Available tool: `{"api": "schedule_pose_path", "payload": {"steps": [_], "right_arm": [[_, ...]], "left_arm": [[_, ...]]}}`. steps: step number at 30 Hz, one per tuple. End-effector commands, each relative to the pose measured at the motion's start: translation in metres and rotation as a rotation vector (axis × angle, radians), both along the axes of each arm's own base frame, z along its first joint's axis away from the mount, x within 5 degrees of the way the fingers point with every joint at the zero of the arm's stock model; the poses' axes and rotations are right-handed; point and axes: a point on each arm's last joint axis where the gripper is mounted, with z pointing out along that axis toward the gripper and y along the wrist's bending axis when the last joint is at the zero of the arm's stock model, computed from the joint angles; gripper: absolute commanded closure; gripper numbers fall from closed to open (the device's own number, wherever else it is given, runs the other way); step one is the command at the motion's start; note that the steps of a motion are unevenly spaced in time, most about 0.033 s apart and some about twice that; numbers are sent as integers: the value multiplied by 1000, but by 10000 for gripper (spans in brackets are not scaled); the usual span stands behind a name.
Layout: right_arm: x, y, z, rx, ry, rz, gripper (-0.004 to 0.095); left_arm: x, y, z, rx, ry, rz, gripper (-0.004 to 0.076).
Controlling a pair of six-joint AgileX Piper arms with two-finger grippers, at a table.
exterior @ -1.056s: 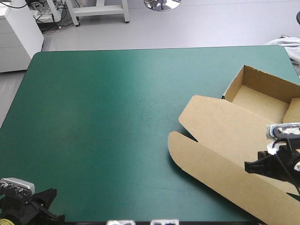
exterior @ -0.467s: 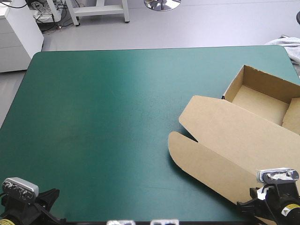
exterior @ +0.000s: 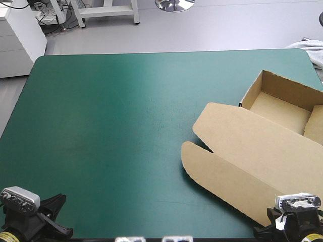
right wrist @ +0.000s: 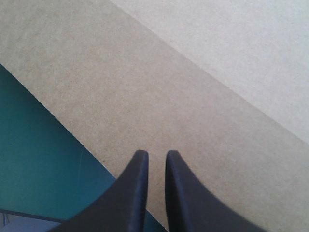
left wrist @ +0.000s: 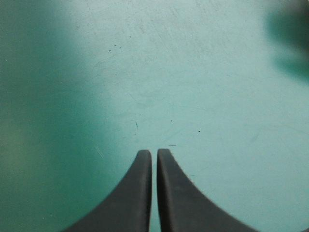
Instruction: Fold the box
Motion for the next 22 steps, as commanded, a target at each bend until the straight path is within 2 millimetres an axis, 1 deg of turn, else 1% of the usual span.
{"api": "schedule_pose_path", "payload": {"steps": [1,4,11,16,22], "right_arm": [[2,1,9,9,-50,8,803],[1,1,9,11,-47,10,824],[1,1,9,11,-47,10,883],[1,1,9,11,-47,10,927],[1,1,9,11,-47,10,927]], "left_arm": [[7,-4,3,-31,-57,-9,704],[8,-4,-4,-13,-17,-8,704],[5,-3,-10,9,50,-3,704],[5,-3,-10,9,50,-3,704],[5,-3,-10,9,50,-3,704]]}}
